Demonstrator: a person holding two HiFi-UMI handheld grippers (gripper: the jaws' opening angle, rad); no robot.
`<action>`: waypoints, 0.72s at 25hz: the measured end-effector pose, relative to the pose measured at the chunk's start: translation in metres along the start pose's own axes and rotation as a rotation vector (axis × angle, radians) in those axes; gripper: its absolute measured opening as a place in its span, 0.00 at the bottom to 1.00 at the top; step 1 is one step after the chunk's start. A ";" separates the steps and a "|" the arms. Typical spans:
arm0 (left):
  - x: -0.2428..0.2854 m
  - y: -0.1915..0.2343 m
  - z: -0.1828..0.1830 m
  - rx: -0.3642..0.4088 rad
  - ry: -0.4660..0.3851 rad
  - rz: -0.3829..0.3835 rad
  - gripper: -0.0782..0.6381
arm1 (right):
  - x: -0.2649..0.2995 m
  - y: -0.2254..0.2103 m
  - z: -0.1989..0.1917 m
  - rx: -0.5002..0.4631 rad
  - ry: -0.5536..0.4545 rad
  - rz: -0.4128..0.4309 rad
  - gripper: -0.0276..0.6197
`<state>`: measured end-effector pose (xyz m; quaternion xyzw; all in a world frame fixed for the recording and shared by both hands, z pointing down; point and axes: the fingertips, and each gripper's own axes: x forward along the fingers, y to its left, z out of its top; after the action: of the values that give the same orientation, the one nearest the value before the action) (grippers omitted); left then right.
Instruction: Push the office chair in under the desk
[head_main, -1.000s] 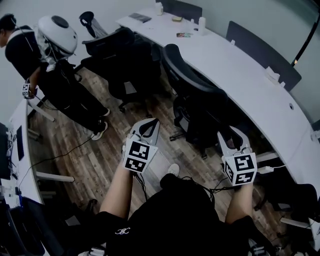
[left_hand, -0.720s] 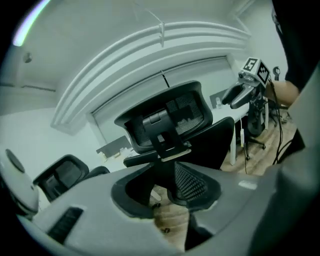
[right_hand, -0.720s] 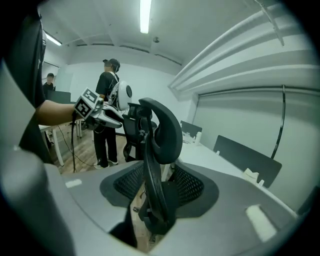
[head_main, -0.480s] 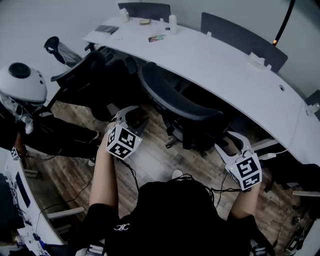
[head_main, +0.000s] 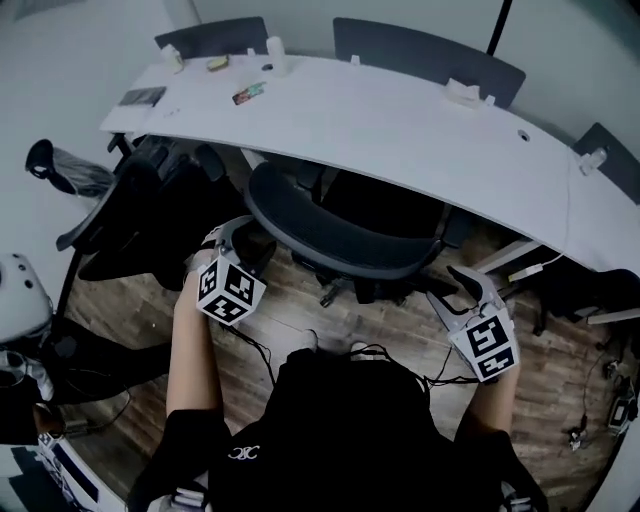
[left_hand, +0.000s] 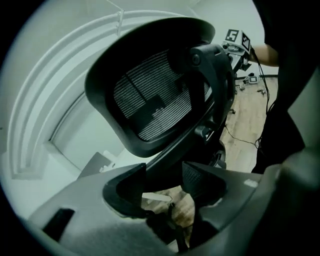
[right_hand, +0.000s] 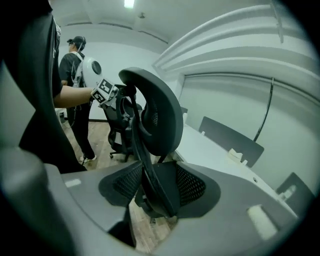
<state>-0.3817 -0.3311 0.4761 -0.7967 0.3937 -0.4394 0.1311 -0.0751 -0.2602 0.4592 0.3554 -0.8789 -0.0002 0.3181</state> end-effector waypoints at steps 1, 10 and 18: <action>0.005 0.003 -0.001 0.026 -0.006 -0.013 0.44 | 0.002 0.001 0.001 0.008 0.015 -0.028 0.38; 0.040 0.024 -0.013 0.239 -0.088 -0.107 0.43 | 0.024 0.015 -0.009 0.048 0.204 -0.260 0.37; 0.043 0.023 -0.011 0.311 -0.135 -0.168 0.40 | 0.025 0.013 -0.008 0.112 0.216 -0.366 0.39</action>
<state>-0.3895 -0.3770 0.4956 -0.8247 0.2433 -0.4498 0.2417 -0.0923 -0.2641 0.4822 0.5241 -0.7591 0.0290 0.3849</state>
